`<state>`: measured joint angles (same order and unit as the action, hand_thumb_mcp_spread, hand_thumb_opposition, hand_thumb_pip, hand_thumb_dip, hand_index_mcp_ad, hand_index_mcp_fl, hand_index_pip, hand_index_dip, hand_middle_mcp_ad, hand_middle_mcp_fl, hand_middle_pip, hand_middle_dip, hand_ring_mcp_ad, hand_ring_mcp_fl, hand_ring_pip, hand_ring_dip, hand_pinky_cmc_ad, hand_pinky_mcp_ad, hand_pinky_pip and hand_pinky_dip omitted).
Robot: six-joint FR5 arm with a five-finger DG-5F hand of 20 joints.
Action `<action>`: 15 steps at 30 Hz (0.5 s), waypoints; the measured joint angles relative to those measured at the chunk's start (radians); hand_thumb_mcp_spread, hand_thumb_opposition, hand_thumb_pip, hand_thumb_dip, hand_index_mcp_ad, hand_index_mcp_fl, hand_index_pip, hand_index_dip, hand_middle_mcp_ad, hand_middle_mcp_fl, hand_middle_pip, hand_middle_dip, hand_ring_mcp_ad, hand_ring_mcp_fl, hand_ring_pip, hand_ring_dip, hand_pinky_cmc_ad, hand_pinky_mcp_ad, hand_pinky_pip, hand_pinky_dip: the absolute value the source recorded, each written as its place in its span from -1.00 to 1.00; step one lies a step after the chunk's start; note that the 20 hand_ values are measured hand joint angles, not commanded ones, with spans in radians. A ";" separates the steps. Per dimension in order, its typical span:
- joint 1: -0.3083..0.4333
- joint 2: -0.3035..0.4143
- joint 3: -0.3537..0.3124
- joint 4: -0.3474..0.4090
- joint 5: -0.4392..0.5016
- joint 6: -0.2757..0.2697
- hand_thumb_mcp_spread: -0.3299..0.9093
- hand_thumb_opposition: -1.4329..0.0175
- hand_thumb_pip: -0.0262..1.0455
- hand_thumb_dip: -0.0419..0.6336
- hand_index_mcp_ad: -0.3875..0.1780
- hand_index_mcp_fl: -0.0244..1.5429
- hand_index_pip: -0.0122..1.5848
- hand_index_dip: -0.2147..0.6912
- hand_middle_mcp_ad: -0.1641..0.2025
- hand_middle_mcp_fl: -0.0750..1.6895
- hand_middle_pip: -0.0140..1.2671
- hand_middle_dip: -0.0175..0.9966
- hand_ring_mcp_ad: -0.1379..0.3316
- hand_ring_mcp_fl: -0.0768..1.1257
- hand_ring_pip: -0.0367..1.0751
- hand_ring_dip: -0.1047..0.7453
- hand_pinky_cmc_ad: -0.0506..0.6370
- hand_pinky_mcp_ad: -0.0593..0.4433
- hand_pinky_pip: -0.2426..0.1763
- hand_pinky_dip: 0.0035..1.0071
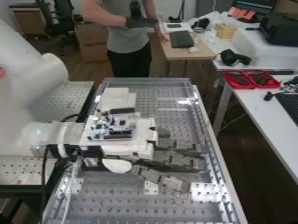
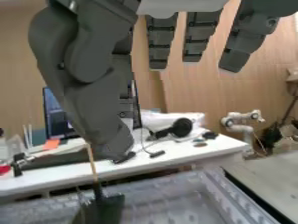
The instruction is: Grab the paper clip and place it in the clear container
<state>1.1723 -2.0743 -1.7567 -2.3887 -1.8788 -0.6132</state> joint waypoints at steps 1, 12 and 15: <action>0.008 0.014 -0.012 0.017 0.000 0.007 0.32 -0.39 0.28 -0.03 -0.37 -0.23 0.77 -0.32 0.09 -0.86 -0.78 -0.62 0.07 -0.88 -0.75 -0.49 0.07 0.29 0.03 -0.62; 0.168 0.146 -0.132 0.186 0.004 0.080 0.33 -0.40 0.28 -0.03 -0.37 -0.23 0.76 -0.32 0.07 -0.81 -0.78 -0.62 0.08 -0.88 -0.75 -0.49 0.09 0.29 0.07 -0.63; 0.216 0.160 -0.148 0.217 0.011 0.092 0.33 -0.40 0.28 -0.03 -0.37 -0.23 0.76 -0.32 0.07 -0.81 -0.78 -0.62 0.08 -0.88 -0.75 -0.49 0.09 0.29 0.07 -0.62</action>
<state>1.3884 -1.9142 -1.9044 -2.1720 -1.8680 -0.5214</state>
